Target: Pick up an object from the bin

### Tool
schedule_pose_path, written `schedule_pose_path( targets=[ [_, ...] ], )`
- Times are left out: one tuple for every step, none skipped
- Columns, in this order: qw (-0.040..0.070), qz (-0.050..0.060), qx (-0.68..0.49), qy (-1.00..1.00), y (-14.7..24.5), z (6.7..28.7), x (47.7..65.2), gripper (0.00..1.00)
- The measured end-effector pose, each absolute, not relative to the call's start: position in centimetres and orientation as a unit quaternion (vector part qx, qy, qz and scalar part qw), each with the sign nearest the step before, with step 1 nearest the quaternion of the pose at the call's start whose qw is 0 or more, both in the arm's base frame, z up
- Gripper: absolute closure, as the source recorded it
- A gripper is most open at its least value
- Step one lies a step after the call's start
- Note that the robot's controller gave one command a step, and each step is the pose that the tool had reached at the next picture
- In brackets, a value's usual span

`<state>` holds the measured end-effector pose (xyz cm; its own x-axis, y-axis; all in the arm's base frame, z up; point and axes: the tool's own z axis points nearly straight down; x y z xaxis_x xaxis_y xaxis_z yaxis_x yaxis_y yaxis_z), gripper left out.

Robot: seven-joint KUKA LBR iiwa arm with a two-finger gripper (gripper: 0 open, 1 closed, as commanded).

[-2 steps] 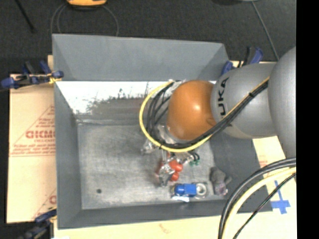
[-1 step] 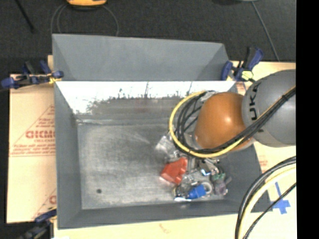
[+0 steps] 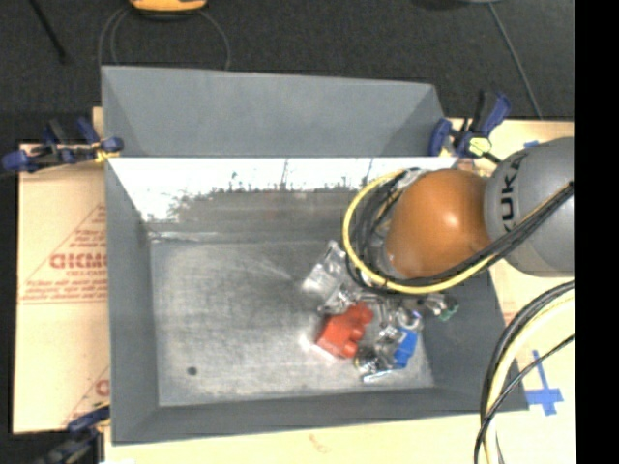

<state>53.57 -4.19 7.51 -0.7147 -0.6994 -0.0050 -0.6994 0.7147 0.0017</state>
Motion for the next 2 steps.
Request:
schedule_pose_path(
  targets=[
    [0.009,-0.001,-0.376,0.927,-4.2,7.8,54.0,1.0],
    [0.005,-0.003,-0.446,0.895,-3.8,21.1,54.9,1.0]
  ],
)
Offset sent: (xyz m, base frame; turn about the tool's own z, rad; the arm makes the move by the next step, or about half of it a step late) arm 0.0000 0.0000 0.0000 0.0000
